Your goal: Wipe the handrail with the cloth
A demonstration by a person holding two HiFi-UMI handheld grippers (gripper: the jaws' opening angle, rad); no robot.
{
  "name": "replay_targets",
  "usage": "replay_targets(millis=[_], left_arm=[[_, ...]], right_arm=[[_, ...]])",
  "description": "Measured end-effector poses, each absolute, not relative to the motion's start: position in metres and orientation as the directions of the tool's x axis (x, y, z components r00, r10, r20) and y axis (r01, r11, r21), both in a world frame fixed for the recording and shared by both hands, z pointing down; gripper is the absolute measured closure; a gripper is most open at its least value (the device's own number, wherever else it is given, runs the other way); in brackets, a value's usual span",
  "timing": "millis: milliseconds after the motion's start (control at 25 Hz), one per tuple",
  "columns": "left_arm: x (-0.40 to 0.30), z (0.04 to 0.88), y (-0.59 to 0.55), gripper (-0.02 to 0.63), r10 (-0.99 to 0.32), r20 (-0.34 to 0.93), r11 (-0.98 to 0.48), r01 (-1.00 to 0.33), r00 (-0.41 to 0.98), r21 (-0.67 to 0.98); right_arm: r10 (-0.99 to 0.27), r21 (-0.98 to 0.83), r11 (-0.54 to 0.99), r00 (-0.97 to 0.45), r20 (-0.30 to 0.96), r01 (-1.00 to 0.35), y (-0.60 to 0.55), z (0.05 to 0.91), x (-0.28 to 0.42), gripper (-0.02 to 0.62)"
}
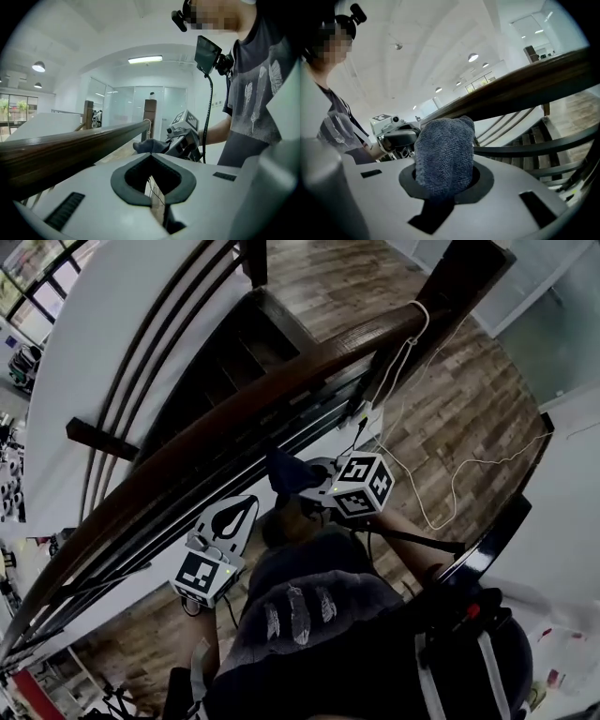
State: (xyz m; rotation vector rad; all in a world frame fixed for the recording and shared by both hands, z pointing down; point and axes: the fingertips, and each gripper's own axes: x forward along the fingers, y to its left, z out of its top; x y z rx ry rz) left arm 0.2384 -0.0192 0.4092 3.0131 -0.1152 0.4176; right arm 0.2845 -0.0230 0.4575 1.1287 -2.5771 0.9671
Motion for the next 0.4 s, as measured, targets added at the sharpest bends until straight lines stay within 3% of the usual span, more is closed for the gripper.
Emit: replay_targets(millis=[400], left_arm=[[0.226, 0.388, 0.067, 0.600, -0.286, 0.248, -0.928, -0.332, 0.925, 0.168]], right_arm=[[-0.570, -0.580, 0.540, -0.772, 0.281, -0.610, 0.081, 0.455, 0.311, 0.528]])
